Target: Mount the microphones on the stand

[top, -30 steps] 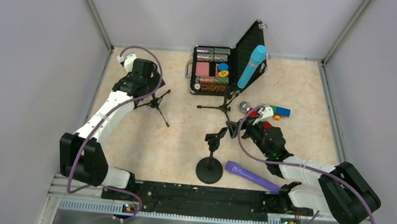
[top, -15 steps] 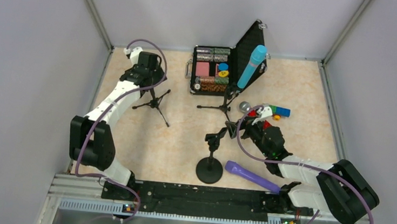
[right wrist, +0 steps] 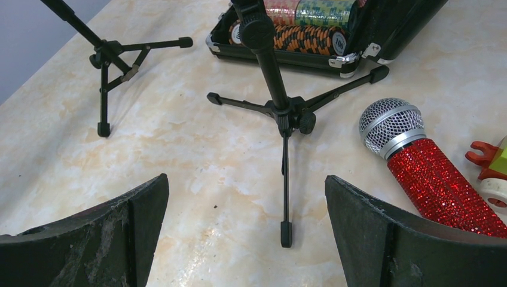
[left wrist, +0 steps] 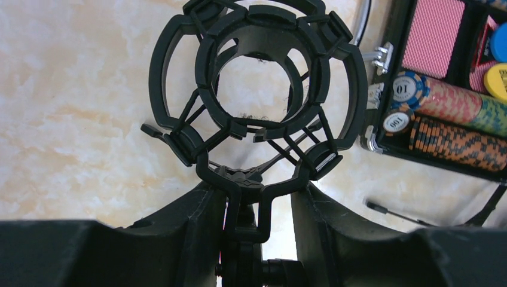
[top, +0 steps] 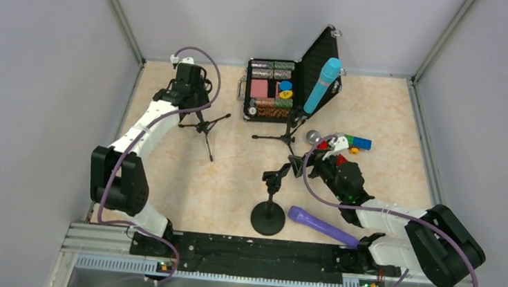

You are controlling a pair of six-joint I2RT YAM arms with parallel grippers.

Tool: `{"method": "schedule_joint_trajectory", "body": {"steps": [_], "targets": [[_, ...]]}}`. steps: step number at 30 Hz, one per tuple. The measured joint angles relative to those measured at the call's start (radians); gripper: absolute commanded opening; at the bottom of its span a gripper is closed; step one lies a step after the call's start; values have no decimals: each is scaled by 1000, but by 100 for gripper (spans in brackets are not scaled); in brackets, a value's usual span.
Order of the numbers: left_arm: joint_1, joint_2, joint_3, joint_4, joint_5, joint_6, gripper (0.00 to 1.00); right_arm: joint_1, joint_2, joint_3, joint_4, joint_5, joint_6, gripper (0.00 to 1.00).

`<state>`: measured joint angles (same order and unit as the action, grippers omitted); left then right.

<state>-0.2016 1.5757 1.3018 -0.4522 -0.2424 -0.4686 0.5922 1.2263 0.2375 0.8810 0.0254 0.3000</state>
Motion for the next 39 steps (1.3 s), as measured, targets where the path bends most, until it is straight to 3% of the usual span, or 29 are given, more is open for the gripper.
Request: {"method": "schedule_joint_trajectory", "body": {"steps": [12, 25, 33, 39], "targets": [[-3, -45, 3, -38, 174, 147, 0, -4, -31, 0, -16, 14, -5, 99], [-52, -251, -48, -35, 552, 350, 0, -8, -43, 0, -46, 23, -12, 99], [-138, -259, -45, -55, 647, 499, 0, -14, -61, 0, -71, 27, -24, 99], [-209, -257, -13, -107, 636, 575, 0, -15, -68, 0, -84, 31, -38, 99]]}}
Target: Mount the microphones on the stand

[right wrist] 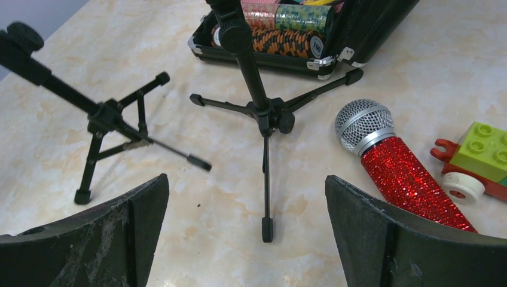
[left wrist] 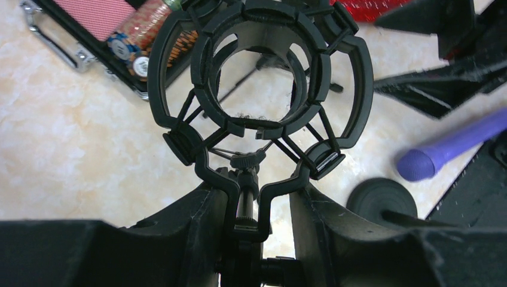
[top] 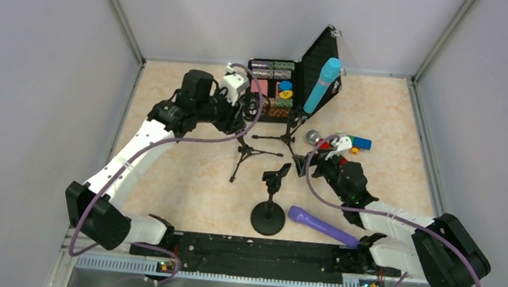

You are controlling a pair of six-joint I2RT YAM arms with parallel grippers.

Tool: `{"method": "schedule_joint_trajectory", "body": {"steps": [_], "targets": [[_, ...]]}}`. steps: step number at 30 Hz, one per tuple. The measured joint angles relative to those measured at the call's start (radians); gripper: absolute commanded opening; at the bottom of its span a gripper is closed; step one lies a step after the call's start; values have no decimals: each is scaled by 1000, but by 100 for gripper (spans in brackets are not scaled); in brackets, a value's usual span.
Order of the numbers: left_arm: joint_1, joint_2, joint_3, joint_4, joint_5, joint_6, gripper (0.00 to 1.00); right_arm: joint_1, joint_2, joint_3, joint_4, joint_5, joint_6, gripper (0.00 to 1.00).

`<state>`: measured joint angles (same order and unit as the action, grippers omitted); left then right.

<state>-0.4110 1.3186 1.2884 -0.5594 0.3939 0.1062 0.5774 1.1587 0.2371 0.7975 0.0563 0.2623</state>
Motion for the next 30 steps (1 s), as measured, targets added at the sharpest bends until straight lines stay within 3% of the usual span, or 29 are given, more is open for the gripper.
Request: {"method": "schedule_joint_trajectory", "body": {"steps": [7, 21, 30], "targets": [[-64, 88, 122, -155, -18, 63, 0, -33, -33, 2, -51, -14, -35, 99], [-109, 134, 167, -211, -101, 107, 0, -89, -43, 156, -352, -12, -183, 99], [-122, 172, 183, -225, -79, 171, 21, -90, -23, 210, -466, 11, -237, 99]]}}
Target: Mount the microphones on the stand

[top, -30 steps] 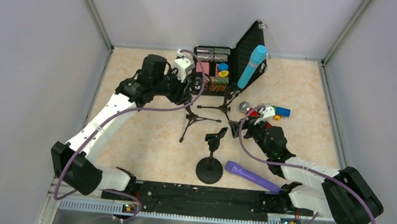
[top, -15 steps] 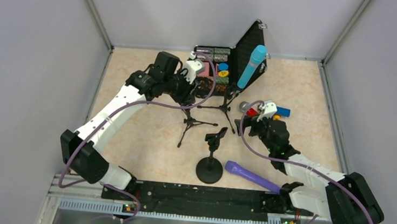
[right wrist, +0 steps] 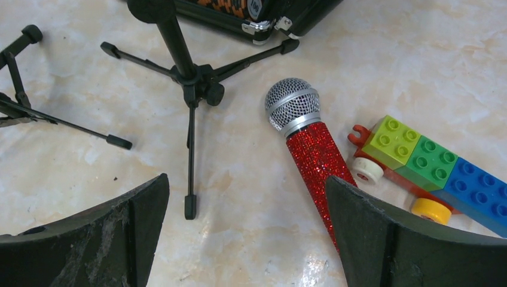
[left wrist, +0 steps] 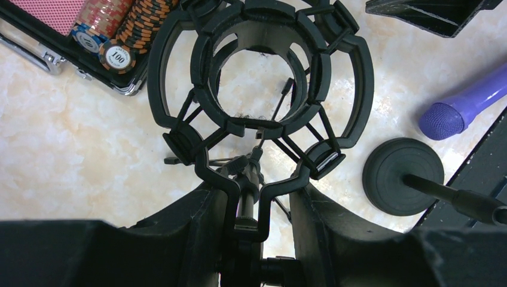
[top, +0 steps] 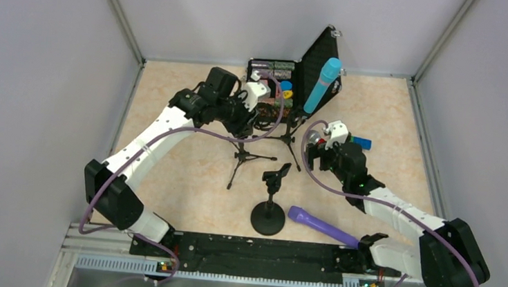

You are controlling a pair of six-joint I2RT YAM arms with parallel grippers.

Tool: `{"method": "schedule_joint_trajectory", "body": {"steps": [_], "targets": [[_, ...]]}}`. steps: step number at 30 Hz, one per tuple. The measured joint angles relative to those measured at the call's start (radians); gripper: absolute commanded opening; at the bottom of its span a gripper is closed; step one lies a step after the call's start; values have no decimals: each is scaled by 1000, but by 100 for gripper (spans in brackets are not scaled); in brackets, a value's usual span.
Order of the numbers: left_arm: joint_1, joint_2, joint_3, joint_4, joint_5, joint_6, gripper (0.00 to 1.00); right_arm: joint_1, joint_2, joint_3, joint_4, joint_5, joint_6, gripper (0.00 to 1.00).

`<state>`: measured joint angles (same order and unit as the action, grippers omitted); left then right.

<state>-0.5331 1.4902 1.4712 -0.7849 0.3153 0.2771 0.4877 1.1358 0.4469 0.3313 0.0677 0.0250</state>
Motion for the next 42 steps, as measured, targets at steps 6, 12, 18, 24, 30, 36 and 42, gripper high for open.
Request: {"method": "schedule_joint_trajectory", "body": {"steps": [6, 12, 18, 24, 30, 36, 42], "targets": [[0, 48, 53, -41, 21, 15, 47, 0, 1, 0, -24, 4, -7, 99], [0, 70, 75, -47, 28, 11, 68, 0, 1, 0, -32, 9, -7, 99], [0, 49, 68, -5, 14, -5, 99, 0, 1, 0, -34, 14, -7, 99], [0, -69, -8, 93, -1, -16, 99, 0, 1, 0, -35, 19, -7, 99], [0, -166, -72, 187, -10, -27, 97, 0, 8, 1, -48, 28, -31, 99], [0, -238, -145, 255, -1, -43, 97, 0, 112, 69, -131, 68, -41, 99], [0, -252, -174, 270, 10, -44, 97, -21, 168, 114, -186, 108, -40, 99]]}}
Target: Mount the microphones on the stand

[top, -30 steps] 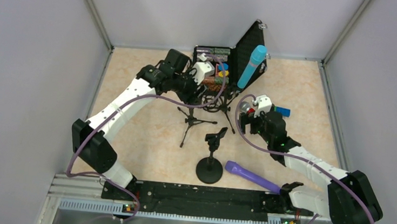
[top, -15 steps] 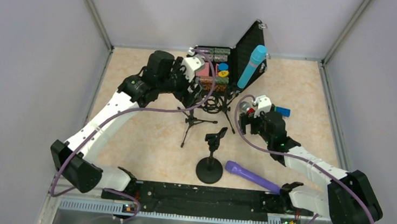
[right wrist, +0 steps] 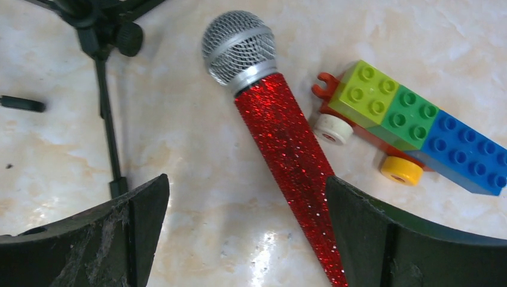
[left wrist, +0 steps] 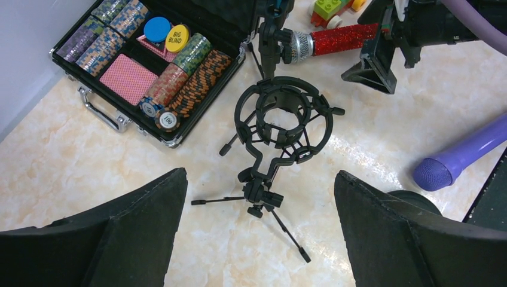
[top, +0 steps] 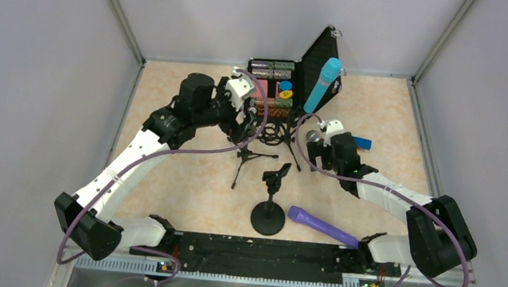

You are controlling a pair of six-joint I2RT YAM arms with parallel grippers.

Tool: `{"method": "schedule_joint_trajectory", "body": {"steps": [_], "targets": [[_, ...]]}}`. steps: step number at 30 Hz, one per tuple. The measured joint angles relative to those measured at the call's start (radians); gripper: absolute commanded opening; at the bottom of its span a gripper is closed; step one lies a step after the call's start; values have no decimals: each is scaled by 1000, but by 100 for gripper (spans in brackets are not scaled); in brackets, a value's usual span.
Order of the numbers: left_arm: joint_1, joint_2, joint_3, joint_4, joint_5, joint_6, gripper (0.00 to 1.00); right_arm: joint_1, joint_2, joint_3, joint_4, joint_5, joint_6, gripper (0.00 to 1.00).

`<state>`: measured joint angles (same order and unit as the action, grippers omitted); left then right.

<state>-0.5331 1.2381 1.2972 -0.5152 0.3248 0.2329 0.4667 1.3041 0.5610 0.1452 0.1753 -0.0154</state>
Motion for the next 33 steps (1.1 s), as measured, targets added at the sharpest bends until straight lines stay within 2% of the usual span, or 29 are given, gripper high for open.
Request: {"method": "schedule_joint_trajectory", "body": {"steps": [13, 18, 25, 30, 33], "targets": [[0, -1, -11, 1, 27, -4, 96, -98, 101, 78, -100, 3, 69, 99], [0, -1, -15, 2, 27, -5, 96, -113, 172, 133, -152, -9, 100, 94], [0, -2, -25, 7, 31, -8, 95, -116, 207, 161, -223, -56, 123, 75], [0, -1, -26, 14, 38, -21, 95, -117, 253, 207, -277, -87, 152, 41], [0, -1, -26, 16, 42, -24, 95, -116, 264, 225, -300, -100, 180, 30]]}}
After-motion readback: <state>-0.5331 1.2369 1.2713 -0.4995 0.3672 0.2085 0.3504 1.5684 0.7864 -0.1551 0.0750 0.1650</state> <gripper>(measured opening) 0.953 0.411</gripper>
